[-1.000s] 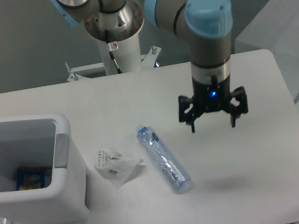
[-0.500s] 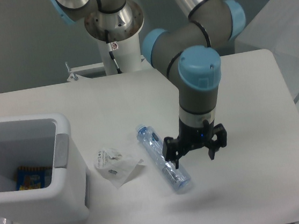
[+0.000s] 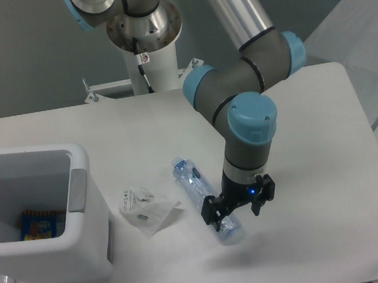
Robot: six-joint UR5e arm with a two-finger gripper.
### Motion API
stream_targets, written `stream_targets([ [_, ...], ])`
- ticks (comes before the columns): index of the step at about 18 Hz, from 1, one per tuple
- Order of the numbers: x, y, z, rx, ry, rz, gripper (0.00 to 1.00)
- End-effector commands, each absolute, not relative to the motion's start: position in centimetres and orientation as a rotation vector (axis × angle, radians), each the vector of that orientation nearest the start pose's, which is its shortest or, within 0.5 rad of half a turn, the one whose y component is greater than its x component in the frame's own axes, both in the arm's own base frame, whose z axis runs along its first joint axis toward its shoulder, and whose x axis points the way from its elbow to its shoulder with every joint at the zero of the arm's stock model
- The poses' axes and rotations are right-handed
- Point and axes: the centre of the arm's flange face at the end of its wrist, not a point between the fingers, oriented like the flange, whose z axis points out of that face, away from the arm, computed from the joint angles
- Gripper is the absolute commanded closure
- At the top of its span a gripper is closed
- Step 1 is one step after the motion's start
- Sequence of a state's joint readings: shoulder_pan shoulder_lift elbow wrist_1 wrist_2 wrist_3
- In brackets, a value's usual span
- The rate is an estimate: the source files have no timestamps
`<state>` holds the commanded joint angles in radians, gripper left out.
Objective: Place the trash in the trash can
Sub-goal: 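Lower the gripper onto the bottle's end and close on it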
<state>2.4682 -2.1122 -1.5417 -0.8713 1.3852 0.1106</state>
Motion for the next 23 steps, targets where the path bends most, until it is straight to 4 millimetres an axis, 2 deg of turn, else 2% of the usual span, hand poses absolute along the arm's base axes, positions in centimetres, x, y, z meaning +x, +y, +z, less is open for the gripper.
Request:
stream_targets([
  [12, -43.3, 54.7, 21.1, -2.736, -1.176, -0.064, 0.00],
  [23, -42.7, 55.2, 19.4, -2.760, -1.223, -0.033, 0.00],
])
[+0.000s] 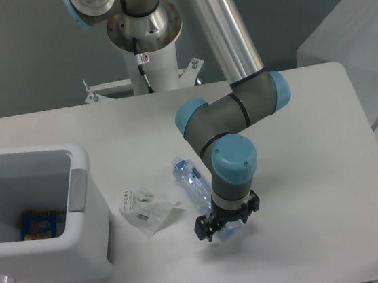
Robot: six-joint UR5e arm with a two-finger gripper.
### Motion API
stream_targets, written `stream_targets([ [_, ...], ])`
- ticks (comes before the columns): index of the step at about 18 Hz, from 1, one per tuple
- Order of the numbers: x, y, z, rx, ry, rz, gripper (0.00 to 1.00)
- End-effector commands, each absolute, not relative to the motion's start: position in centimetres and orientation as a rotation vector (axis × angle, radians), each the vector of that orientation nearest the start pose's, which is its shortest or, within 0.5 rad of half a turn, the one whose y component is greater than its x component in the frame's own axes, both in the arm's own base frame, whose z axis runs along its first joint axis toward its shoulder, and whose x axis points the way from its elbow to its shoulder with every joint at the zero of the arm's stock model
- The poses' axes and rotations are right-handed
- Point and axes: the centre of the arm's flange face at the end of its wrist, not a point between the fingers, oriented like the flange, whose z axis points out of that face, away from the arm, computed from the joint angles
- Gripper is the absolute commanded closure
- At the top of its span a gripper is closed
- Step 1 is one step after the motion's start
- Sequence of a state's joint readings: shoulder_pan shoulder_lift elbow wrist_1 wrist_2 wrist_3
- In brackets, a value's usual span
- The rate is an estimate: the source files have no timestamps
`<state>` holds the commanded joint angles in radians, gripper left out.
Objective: Place the trash in the trash can
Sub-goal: 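Lower the gripper onto the bottle's end and close on it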
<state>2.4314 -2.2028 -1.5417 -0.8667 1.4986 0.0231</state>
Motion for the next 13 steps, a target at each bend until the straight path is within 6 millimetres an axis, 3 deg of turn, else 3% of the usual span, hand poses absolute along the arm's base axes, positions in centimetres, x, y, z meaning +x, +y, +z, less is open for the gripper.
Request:
stream_targets([
  [7, -42.94, 55.23, 18.63, -2.761, -1.260, -0.018, 0.01],
  [13, -42.49, 55.45, 18.66, -2.775, -1.256, 0.019, 0.25],
])
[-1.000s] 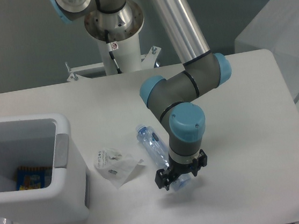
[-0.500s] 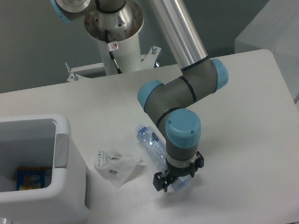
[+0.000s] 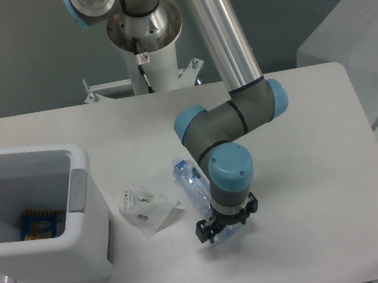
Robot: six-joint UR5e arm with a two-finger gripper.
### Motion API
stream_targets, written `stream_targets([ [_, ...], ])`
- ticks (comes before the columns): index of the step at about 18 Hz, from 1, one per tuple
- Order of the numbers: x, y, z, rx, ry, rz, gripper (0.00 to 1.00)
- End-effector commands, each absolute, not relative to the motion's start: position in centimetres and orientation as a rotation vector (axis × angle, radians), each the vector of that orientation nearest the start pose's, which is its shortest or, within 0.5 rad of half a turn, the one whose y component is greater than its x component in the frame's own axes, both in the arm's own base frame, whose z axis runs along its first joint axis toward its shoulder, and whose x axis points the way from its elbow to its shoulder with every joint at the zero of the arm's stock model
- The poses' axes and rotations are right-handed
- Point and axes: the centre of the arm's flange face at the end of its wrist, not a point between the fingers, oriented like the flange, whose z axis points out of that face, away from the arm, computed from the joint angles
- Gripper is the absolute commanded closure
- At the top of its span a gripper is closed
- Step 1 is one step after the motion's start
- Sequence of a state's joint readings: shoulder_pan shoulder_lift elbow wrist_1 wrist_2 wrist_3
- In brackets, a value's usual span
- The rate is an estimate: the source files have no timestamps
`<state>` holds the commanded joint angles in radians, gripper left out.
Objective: Place the trash in the trash can
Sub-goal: 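Lower the gripper onto the bottle's end and close on it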
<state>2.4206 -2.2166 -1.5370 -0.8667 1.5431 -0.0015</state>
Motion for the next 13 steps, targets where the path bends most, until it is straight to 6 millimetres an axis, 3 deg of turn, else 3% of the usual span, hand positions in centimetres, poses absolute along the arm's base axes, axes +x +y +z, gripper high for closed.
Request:
stream_targets([
  [8, -42.27, 55.37, 18.50, -2.781, -1.254, 0.019, 0.39],
  [13, -42.40, 55.51, 18.97, -2.776, -1.244, 0.023, 0.39],
])
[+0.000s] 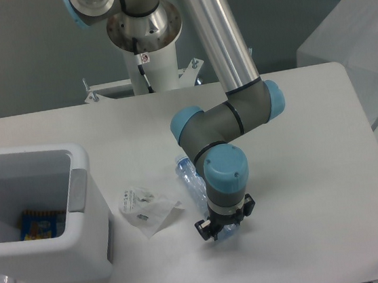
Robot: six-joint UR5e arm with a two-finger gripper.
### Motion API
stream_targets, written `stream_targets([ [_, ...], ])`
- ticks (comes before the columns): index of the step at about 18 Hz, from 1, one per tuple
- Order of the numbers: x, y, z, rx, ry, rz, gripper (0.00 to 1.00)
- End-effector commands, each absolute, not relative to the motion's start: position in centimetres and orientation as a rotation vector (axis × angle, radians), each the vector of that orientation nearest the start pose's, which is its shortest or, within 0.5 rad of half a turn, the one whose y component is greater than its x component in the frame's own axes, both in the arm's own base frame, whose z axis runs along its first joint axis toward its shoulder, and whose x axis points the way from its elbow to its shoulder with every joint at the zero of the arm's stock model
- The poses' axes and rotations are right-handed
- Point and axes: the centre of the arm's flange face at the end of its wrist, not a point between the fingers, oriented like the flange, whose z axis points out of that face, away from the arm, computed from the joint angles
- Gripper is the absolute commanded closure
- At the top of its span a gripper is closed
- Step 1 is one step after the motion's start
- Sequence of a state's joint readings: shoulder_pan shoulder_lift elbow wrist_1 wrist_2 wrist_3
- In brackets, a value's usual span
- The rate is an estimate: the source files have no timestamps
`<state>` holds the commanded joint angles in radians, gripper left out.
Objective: Place the trash in the trash can
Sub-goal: 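Lift the gripped bottle up off the table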
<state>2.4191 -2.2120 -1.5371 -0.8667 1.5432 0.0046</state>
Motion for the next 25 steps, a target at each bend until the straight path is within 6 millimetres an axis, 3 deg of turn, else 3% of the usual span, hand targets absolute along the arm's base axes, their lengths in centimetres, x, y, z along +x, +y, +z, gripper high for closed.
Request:
stream_targets([
  [4, -42.8, 55.8, 20.1, -2.763, -1.235, 0.036, 0.39],
  [8, -43.8, 56.8, 22.7, -2.720, -1.211, 0.059, 0.39],
  [15, -46.4, 59.1, 32.3, -2.555, -1.127, 0.158, 0.39],
  [17, -47.4, 59.6, 36.4, -2.481, -1.100, 0.175, 0.39],
  [18, -47.7, 59.8, 37.2, -2.463, -1.095, 0.174, 0.39],
  [20, -49.2, 59.4, 41.8, -2.379, -1.070, 0.205, 0.39],
  [25, -49.7, 58.8, 45.4, -2.267, -1.024, 0.233, 0.39],
])
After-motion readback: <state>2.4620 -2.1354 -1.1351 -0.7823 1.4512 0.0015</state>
